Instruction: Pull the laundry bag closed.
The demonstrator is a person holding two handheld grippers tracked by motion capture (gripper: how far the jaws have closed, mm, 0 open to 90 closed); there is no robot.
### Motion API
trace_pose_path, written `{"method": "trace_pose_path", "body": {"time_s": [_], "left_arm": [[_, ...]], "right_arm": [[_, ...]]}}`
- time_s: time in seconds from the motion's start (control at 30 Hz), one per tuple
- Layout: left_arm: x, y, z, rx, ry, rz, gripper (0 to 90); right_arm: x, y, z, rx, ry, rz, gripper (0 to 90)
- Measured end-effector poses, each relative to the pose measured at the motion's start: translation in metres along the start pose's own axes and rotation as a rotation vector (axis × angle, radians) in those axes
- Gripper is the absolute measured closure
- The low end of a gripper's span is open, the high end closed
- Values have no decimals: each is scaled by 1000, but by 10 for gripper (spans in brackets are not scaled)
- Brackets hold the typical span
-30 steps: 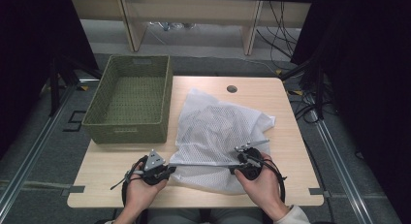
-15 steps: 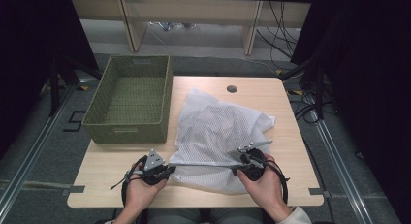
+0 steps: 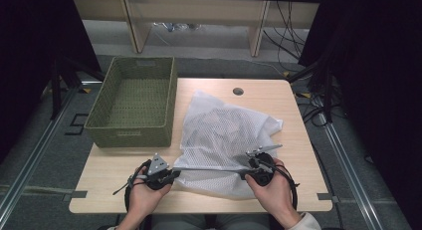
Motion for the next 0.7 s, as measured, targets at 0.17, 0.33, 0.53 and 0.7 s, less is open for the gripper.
{"method": "trace_pose_path", "body": {"time_s": [0.17, 0.33, 0.53, 0.7], "left_arm": [[0, 0, 1, -11, -12, -7, 868], [0, 0, 1, 2, -14, -4, 868], [0, 1, 1, 17, -4, 2, 868], [0, 1, 1, 15, -5, 0, 868]], "right_arm": [[0, -2, 0, 6, -4, -8, 870], [-1, -2, -2, 14, -4, -5, 870], [-2, -5, -3, 6, -18, -24, 869], [-3, -5, -3, 3, -15, -28, 869]]}}
Point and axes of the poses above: each handheld gripper's, and its own axes: x roughly forward along the jaws, z roughly out of its top, y roughly to its left, the point moved 3 cm from there along x, roughly forward along the jaws, and after that the axes turned 2 degrees about y, right-handed, at the moved point
